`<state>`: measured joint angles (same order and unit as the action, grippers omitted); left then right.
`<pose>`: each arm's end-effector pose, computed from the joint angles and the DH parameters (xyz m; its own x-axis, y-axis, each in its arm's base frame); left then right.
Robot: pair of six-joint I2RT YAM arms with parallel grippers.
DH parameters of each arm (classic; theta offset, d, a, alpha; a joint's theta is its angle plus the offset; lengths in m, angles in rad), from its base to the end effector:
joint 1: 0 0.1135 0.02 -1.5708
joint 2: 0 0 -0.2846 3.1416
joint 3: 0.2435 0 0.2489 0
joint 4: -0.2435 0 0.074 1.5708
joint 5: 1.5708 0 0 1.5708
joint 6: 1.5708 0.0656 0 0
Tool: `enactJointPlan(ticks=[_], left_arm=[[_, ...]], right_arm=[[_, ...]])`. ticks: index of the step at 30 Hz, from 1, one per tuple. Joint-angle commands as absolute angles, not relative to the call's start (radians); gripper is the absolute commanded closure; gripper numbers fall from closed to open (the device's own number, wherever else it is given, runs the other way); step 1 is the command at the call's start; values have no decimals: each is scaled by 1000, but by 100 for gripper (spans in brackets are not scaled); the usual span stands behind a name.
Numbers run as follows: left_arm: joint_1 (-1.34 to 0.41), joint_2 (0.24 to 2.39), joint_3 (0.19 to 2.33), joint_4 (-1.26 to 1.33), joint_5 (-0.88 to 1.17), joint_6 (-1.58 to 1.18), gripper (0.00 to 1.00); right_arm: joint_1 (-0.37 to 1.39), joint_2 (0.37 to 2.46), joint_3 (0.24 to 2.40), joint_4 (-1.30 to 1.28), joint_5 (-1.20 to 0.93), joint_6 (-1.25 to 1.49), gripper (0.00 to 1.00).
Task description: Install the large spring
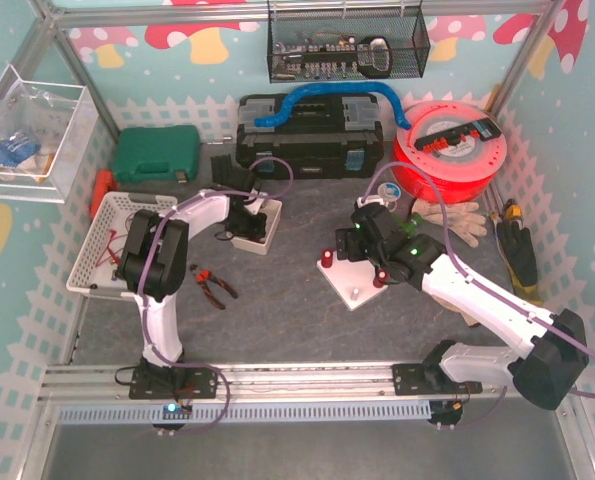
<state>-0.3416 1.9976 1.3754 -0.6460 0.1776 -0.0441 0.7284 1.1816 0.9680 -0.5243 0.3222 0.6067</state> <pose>0.3828 -0.1484 0.1483 -0.9153 0.2794 -0.2903 0.3393 0.9230 -0.1816 0.2090 0.1586 0.2926 -0.6728 0.1246 -0.7293 -0.0889 0.9650 0.2468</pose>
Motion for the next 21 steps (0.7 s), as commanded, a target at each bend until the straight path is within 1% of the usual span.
enactJointPlan(ticks=[1, 5, 14, 17, 21], left_arm=[[-328, 1990, 1412, -647, 164, -28, 80], [-326, 1953, 1445, -647, 180, -28, 84], [-326, 1850, 1494, -638, 206, -17, 88], [-326, 1808, 1494, -617, 231, -6, 90], [-326, 1775, 1497, -606, 307, -26, 91]], right_arm=[[731, 1192, 982, -534, 337, 606, 5], [731, 1193, 983, -534, 334, 611, 5], [714, 1211, 1043, -534, 300, 619, 5], [685, 1228, 1081, -534, 255, 620, 5], [614, 1264, 1130, -537, 140, 618, 7]])
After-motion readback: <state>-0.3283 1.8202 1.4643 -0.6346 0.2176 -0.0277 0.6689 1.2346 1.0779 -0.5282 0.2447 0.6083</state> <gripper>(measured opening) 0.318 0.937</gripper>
